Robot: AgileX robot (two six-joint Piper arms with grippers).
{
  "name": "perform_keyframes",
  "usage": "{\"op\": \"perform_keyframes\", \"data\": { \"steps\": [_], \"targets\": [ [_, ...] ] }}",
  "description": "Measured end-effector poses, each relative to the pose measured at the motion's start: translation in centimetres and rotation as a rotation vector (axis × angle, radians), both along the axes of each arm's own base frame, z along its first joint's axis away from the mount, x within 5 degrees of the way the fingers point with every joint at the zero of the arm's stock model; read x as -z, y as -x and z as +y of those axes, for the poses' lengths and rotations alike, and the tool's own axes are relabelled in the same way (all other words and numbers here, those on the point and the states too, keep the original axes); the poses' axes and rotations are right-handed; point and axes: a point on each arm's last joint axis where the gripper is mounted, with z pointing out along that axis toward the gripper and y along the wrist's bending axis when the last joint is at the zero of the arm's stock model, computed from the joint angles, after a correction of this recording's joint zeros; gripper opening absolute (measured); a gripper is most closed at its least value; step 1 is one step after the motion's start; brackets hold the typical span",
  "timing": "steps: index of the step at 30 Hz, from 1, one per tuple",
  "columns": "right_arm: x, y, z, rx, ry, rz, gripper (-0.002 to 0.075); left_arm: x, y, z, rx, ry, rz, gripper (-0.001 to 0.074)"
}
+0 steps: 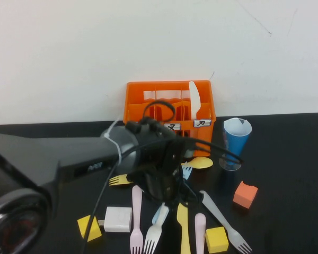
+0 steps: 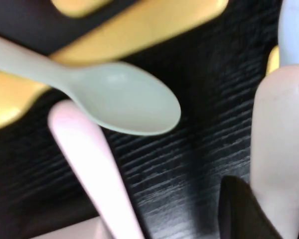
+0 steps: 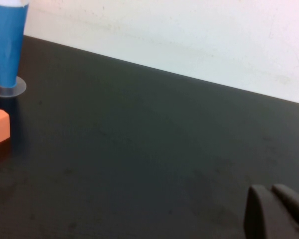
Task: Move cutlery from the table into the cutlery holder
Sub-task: Pick up the fork
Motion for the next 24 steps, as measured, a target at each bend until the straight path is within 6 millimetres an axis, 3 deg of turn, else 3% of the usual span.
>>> {"op": "perform_keyframes", "data": {
  "steps": [8,24],
  "targets": [
    [0.0,0.0,0.0,0.000,0.000,0.000,-0.0004,3.9,0.1,-0.1,-0.009,-0.037,0.070,0.0162],
    [0.0,0.0,0.0,0.000,0.000,0.000,-0.0004,4.0,0.2,0.0,-0.001,-0.050,0.084,0.0197]
  ]
}}
